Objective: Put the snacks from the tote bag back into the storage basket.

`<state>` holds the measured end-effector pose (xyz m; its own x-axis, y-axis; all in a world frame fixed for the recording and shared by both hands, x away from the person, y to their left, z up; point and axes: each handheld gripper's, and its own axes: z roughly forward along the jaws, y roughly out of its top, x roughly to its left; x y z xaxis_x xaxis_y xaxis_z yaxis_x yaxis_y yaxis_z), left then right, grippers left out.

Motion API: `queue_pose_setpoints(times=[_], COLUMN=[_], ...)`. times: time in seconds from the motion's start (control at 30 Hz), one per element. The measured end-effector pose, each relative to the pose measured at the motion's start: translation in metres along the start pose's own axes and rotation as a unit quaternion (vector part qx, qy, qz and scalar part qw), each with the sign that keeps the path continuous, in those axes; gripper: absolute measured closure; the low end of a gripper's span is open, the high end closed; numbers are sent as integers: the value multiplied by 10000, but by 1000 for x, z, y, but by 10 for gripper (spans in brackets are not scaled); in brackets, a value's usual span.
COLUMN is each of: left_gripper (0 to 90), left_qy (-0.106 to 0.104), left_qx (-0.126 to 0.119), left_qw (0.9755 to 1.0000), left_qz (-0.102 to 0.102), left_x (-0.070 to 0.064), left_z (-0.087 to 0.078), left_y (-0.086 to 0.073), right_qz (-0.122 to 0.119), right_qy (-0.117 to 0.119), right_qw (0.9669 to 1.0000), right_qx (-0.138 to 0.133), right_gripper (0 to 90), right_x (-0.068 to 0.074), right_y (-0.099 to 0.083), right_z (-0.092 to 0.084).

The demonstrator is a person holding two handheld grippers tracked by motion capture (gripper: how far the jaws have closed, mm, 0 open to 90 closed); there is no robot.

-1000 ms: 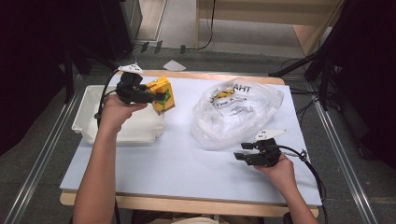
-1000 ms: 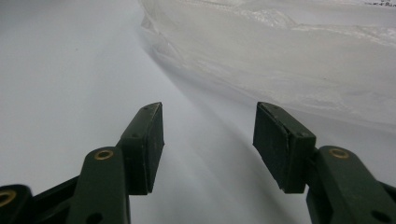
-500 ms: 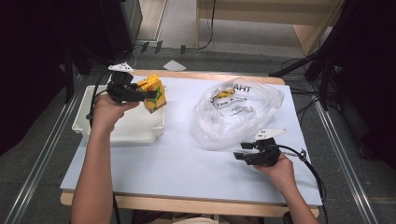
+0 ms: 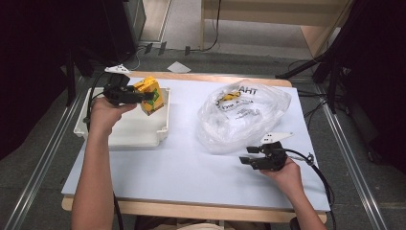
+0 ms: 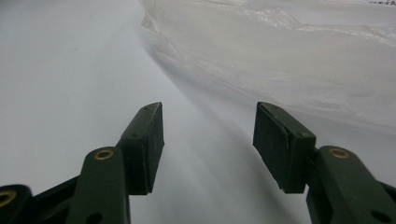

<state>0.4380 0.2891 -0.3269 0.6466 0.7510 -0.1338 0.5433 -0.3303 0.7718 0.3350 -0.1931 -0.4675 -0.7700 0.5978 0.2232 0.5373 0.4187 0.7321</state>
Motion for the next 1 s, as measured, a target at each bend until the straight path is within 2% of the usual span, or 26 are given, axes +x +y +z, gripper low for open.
queue_pose_setpoints(times=[0.47,0.67,0.73,1.0], left_gripper=[527,527,527,527], left_qy=[239,294,331,326], left_qx=[79,89,173,183], left_qw=[9995,9994,9992,9991], left_qz=[-166,-168,-158,-182], left_x=[15,18,19,23], left_z=[10,19,24,37], left_y=[-11,-14,-15,-18], right_qz=[6,7,13,20], right_qy=[-5,-3,-7,-9], right_qw=[10000,10000,10000,10000], right_qx=[16,8,-3,40], right_gripper=[441,441,441,441], right_x=[0,1,1,2], right_y=[0,0,0,-1], right_z=[1,1,1,0])
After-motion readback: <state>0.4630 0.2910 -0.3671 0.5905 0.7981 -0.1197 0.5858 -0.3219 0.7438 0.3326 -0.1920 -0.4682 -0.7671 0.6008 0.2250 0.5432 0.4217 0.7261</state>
